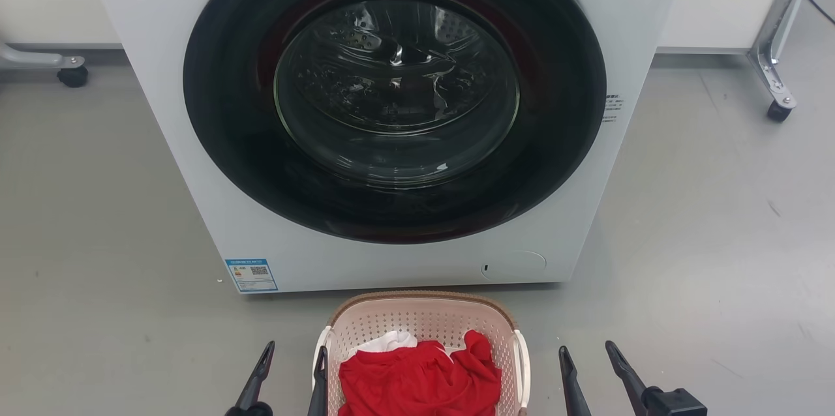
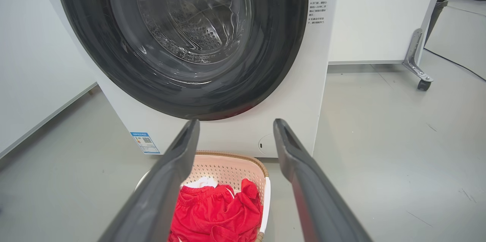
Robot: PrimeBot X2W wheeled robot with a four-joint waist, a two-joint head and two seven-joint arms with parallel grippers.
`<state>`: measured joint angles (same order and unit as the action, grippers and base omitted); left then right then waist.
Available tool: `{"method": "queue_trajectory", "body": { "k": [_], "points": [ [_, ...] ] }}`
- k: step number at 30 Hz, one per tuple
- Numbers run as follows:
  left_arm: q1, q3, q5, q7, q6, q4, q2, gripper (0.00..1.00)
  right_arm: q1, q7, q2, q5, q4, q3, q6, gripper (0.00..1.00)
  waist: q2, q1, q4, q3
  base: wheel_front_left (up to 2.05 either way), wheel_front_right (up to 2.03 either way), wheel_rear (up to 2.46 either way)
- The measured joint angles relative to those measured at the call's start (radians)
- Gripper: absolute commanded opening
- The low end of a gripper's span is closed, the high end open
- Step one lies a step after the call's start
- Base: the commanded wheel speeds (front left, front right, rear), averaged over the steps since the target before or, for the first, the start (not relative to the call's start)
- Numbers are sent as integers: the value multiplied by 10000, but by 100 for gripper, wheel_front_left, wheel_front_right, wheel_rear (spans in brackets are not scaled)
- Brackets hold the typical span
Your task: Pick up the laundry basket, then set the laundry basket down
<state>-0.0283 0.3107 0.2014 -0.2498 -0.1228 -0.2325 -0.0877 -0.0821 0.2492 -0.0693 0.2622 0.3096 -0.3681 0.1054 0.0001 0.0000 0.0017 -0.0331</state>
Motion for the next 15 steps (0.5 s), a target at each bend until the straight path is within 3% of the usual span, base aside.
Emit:
{"method": "queue_trajectory", "body": {
  "k": [15],
  "points": [
    [161, -107, 188, 0, 84, -142, 102, 100, 128, 0, 69, 8, 77, 123, -90, 100, 0, 0, 6, 140, 0, 0, 0]
  ]
}}
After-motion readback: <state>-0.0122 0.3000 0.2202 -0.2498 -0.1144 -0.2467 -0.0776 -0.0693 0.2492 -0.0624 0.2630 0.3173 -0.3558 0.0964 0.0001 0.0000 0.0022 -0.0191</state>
